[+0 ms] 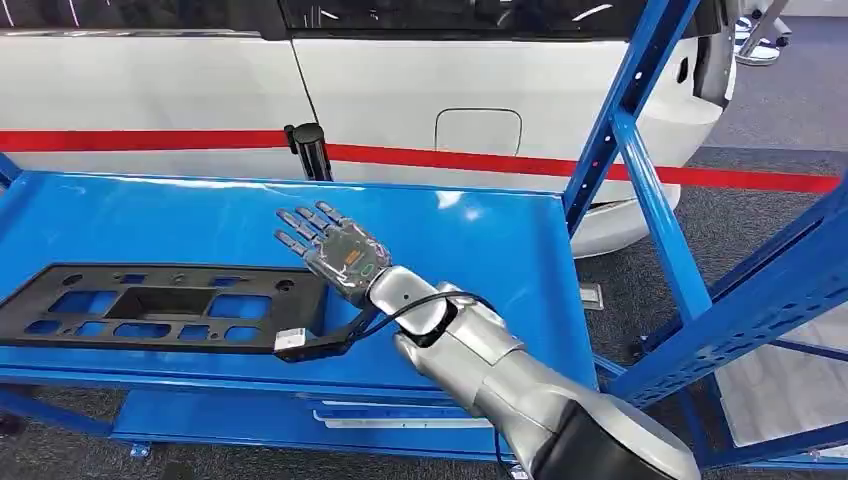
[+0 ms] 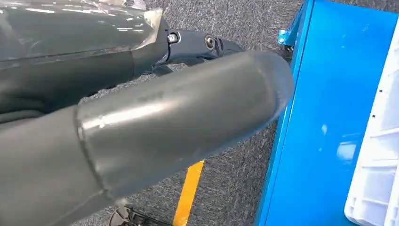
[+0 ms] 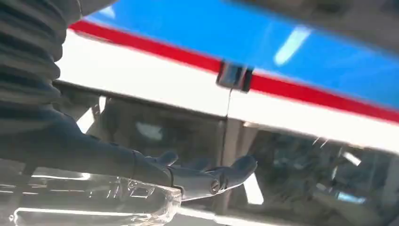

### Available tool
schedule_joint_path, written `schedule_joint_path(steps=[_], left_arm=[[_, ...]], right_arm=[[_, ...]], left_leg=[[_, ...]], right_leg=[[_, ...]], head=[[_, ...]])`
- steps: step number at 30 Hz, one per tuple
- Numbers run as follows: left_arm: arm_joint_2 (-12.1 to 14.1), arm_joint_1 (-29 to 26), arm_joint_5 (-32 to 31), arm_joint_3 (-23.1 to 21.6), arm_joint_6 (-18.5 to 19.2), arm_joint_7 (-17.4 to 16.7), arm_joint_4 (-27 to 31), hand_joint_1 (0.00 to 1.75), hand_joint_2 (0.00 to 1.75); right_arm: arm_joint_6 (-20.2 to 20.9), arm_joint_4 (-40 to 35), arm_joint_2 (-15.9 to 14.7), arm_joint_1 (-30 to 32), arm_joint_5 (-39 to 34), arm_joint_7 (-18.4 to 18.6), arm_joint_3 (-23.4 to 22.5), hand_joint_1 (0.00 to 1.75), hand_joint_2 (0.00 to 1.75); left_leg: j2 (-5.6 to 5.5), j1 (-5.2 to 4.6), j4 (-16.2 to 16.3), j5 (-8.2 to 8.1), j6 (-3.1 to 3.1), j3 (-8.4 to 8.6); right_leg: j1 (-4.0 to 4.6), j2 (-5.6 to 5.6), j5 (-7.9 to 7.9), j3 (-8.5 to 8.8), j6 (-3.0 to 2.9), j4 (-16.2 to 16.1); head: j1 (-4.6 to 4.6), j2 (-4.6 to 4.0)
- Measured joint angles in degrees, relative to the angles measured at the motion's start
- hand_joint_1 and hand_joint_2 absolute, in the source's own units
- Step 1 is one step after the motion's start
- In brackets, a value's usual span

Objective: Take the parts from the cabinet and place them on the table.

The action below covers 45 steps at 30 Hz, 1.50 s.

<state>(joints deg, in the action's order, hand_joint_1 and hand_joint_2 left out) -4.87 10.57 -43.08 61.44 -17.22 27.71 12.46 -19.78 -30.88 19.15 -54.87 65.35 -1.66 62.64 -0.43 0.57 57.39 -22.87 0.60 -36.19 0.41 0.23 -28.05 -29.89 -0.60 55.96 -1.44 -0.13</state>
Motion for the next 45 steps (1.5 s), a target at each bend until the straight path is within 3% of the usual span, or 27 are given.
schedule_joint_path(steps=[19,22,25,30,33,45], left_arm=[[0.0,-0.8,0.7,0.0,0.0,0.3,0.0,0.00,0.00],[0.1,-1.1,1.6,0.1,0.3,0.9,0.0,0.00,0.00],[0.3,-1.6,2.4,0.2,0.8,1.2,0.0,0.00,0.00],[1.0,-2.8,3.4,0.6,1.0,1.9,0.0,0.00,0.00],[1.2,-3.0,3.5,1.0,1.0,2.0,0.0,0.00,0.00],[1.3,-3.4,4.2,1.7,1.0,2.1,0.0,0.00,0.00]], right_arm=[[-1.0,-0.2,-1.6,-3.0,1.6,0.6,-5.9,0.00,1.75],[2.3,-2.6,-2.8,-3.4,-2.7,-4.4,-8.1,0.00,1.75],[10.5,-9.7,-6.4,-2.7,-10.7,-12.2,-12.2,0.00,1.75],[19.0,-22.1,-15.5,-2.7,-21.2,-20.6,-18.0,0.00,1.75],[20.7,-27.7,-19.7,-2.5,-24.8,-22.2,-19.2,0.00,1.75],[23.4,-37.6,-26.0,-0.2,-34.0,-27.0,-19.8,0.00,1.75]], left_leg=[[0.00,0.00,0.0,0.00,0.00,0.00],[0.01,0.00,0.0,0.00,0.00,0.02],[-0.05,0.00,0.0,0.01,0.00,0.03],[-0.08,-0.09,0.0,0.00,0.02,0.02],[-0.07,-0.16,0.1,0.00,0.02,0.04],[-0.25,-0.25,0.0,0.12,0.30,0.23]], right_leg=[[0.02,0.00,0.00,0.01,0.00,0.0],[0.01,0.00,0.00,-0.02,0.00,0.0],[0.01,-0.14,0.00,-0.14,0.00,0.0],[-0.02,-0.18,0.04,0.04,0.07,0.0],[-0.03,-0.17,0.05,0.06,0.07,0.0],[-0.03,-0.30,-0.25,-0.20,0.26,0.0]], head=[[-0.02,0.00],[0.00,0.00],[-0.02,0.00],[0.02,0.00],[0.00,0.00],[-0.02,0.00]])
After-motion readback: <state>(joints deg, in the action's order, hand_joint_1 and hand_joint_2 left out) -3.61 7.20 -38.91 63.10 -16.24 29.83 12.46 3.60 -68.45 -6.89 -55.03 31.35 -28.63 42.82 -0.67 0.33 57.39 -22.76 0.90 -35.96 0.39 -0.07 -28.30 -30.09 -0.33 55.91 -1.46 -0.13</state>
